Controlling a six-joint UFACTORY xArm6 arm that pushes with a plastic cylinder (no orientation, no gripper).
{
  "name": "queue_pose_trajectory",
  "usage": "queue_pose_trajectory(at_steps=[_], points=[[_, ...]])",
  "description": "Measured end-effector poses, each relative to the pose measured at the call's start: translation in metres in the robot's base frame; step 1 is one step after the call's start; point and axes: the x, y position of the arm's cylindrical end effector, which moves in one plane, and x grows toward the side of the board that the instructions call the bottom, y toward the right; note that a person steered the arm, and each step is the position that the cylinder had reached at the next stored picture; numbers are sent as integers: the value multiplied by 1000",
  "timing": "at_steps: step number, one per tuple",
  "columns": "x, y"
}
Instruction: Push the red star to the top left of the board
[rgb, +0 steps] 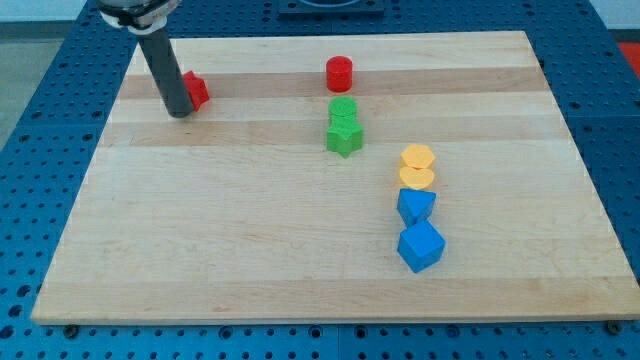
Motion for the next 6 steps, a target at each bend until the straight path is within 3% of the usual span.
queue_pose_trajectory(at_steps=[2, 4, 6], points=[[-37, -4], [-15, 3], [-31, 44]])
